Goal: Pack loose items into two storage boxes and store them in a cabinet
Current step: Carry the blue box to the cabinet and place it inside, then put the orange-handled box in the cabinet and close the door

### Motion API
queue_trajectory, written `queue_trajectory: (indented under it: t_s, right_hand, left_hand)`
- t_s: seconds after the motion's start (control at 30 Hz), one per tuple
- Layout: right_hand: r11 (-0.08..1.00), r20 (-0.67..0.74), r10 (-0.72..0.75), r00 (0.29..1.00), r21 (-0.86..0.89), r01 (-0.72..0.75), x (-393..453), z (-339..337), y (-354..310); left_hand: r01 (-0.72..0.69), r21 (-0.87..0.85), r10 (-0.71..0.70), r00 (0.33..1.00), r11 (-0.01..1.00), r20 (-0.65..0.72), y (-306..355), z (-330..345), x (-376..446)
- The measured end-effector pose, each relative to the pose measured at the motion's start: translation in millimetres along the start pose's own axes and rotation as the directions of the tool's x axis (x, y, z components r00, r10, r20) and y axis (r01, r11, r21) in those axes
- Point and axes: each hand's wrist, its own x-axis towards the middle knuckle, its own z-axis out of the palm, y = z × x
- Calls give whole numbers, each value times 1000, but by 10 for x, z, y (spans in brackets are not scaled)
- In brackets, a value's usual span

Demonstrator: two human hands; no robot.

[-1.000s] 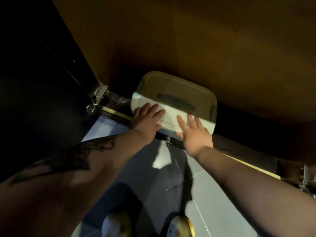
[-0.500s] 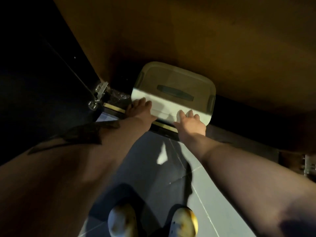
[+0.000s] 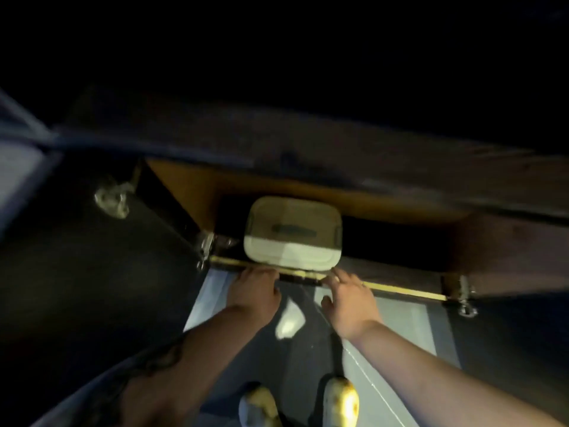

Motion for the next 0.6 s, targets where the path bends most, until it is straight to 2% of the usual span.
queue_trajectory:
  t_s: [0.17,0.33,0.47,0.6]
  right_hand:
    - [992,-122,63,990,120,-49,-1048,-1024,-16]
    - [962,-210,223,952,208,-180,-2028,-1523,495]
    - [881,-288,446,847,308,-359,-2907,-1757,1087]
    - [771,-335,625,705,405,-491,-3918,-1851,1710]
  left_hand:
    - [-181,-18,181,982,983,52,877,-1127,-495]
    - [-390,-25,391,916,920,89,1887,-1584,-1054]
    - [-527,-46,527,837,849,143,2806,-1640,-1444]
    - [-709,-62,710,693,703,122,3900,-1533,-1887]
